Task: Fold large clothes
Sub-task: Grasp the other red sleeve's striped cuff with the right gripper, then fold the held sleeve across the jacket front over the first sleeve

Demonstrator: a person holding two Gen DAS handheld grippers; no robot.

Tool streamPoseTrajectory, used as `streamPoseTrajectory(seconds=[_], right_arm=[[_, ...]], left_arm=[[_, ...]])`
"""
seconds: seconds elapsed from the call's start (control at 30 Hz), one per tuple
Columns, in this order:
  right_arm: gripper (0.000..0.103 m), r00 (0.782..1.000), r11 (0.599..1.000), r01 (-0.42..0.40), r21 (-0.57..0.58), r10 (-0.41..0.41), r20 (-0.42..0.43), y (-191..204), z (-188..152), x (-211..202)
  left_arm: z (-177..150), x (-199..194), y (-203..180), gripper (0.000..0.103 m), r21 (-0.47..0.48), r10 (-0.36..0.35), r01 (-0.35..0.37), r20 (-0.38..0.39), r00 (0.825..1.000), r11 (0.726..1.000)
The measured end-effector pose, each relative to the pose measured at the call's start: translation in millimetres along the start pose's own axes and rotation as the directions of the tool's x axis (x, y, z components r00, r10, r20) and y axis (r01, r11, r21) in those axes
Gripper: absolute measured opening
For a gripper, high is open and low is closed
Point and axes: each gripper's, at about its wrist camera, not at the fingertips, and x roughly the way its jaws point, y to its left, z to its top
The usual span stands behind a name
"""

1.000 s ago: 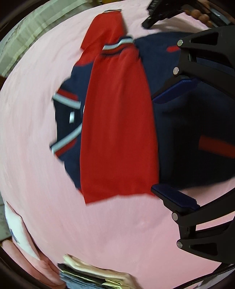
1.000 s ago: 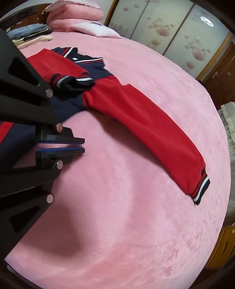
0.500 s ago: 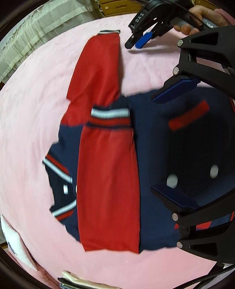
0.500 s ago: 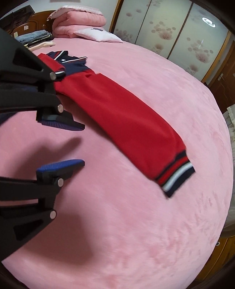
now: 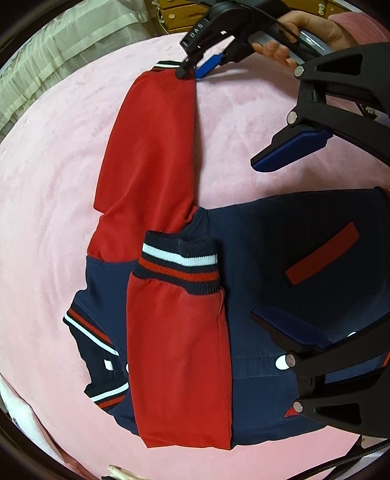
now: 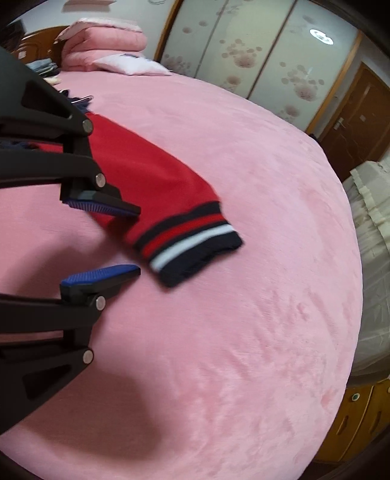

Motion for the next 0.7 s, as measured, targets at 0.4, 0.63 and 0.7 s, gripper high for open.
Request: streamPoseTrajectory(seconds=[0.4, 0.63, 0.7], right_arm=[[0.013, 0.996, 1.000, -0.013, -0.027, 0.016, 0.093, 17.9, 6.1, -0.4], [0.012, 0.984, 0.996, -0.035, -0.086, 0.050, 0.170, 54.1, -1.2, -37.9], [0.012, 0.978, 0.991, -0.060, -0.118, 0.081, 0.190, 67.9, -4.5, -50.1]], left_arm=[[0.1, -4.7, 29.9, 0.089, -0.093, 0.041, -0.040, 0.009, 0.999, 0.995], [-11.6, -18.2, 72.6, 0.089, -0.164, 0.060, -0.057, 0.013, 0.998, 0.985], [-15.7, -23.7, 90.5, 0.089, -0.185, 0.063, -0.058, 0.024, 0.998, 0.981]])
